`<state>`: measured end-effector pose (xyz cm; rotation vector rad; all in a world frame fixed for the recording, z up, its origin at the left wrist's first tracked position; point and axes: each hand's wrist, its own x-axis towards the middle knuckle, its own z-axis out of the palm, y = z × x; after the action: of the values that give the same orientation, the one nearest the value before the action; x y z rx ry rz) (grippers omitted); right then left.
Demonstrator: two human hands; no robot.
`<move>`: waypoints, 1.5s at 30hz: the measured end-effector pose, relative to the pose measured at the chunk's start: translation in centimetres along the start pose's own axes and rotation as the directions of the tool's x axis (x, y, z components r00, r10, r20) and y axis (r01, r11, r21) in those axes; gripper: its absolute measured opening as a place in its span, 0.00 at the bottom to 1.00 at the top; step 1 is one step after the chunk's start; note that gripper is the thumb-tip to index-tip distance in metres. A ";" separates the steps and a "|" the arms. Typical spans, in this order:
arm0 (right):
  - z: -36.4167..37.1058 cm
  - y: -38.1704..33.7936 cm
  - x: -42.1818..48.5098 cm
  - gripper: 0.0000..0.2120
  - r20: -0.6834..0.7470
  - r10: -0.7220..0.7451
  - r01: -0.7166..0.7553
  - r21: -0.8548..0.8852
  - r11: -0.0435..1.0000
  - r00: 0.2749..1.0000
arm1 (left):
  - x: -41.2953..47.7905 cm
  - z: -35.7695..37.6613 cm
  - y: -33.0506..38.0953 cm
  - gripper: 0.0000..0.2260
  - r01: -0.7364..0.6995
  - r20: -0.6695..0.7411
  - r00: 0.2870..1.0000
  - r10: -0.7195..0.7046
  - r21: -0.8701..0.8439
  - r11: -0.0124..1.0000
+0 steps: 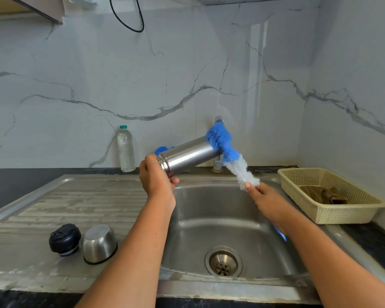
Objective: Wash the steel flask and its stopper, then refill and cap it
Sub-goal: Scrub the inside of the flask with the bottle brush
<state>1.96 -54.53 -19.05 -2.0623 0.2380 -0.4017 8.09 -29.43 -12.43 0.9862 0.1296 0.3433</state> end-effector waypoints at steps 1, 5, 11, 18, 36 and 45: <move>-0.3 0.2 0.0 0.16 0.012 0.005 -0.005 0.004 1.000 1.000 | 0.1 -0.1 0.3 0.08 -0.001 -0.016 1.000 0.001 -0.008 1.000; -1.0 0.9 -0.2 0.14 0.053 0.023 -0.023 -0.011 1.000 0.998 | 0.9 -1.0 0.8 0.08 -0.017 -0.038 0.999 0.017 -0.001 1.000; -0.7 0.3 -0.1 0.22 0.018 0.014 -0.014 -0.003 1.000 1.000 | 0.1 -0.1 0.2 0.07 -0.033 0.026 0.999 0.032 0.033 0.999; -1.5 0.6 -0.5 0.18 0.043 0.006 -0.004 -0.059 0.998 0.999 | 1.5 -1.5 0.6 0.10 0.037 -0.021 0.999 -0.036 0.014 0.999; -2.0 -0.3 -1.0 0.18 -0.029 0.016 -0.011 0.153 0.988 0.999 | 1.6 -1.6 0.5 0.09 0.138 0.023 0.990 -0.140 0.082 0.987; -1.9 -1.2 -1.6 0.13 -0.151 -0.106 0.133 0.178 0.975 0.983 | 1.0 -0.8 -0.1 0.15 0.226 0.197 0.936 -0.290 0.295 0.928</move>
<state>-0.20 -54.95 -17.39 -1.8702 0.1544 -0.6220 8.78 -28.46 -12.90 1.2554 0.0892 -0.0414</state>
